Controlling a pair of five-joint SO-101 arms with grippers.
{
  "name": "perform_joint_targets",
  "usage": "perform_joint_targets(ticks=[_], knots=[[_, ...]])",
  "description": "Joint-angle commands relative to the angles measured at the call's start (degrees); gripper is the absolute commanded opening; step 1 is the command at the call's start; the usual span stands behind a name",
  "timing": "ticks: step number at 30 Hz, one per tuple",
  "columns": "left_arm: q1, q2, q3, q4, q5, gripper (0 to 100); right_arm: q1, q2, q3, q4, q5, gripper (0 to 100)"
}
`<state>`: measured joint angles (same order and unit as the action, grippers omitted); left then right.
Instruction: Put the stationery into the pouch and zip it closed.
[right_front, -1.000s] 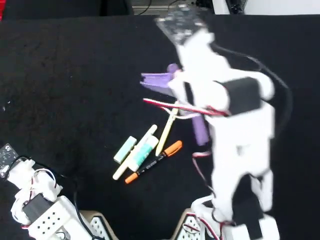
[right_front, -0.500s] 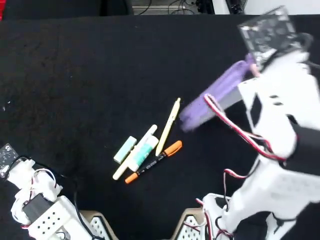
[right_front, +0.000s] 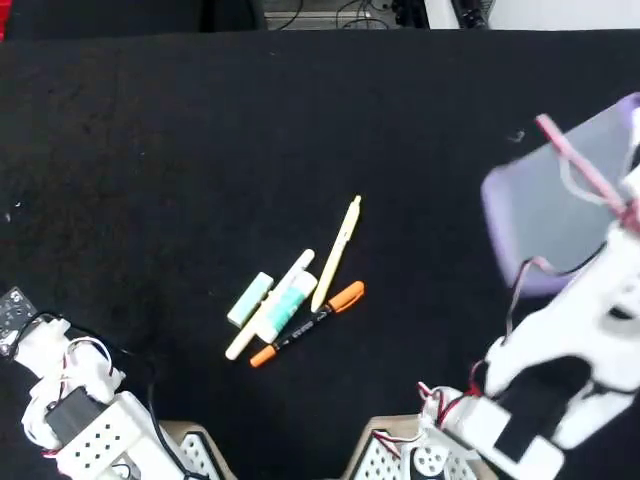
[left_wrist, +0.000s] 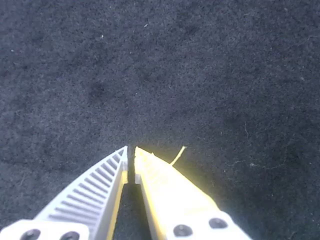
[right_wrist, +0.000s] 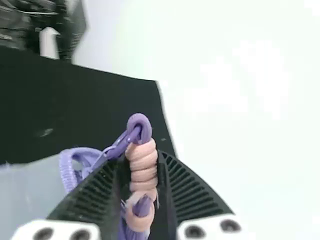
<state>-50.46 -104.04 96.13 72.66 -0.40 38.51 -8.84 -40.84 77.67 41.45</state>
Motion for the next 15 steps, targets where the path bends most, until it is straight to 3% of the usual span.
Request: perform_joint_targets(ticks=[1, 15], knots=[[-0.48, -0.26, 1.27, 0.26, -0.09, 3, 1.67, 2.86, -2.42, -7.82, 2.55, 1.1], [-0.48, -0.26, 1.27, 0.26, -0.09, 3, -5.36, 9.71, 4.09, -11.34, 2.90, 1.1]])
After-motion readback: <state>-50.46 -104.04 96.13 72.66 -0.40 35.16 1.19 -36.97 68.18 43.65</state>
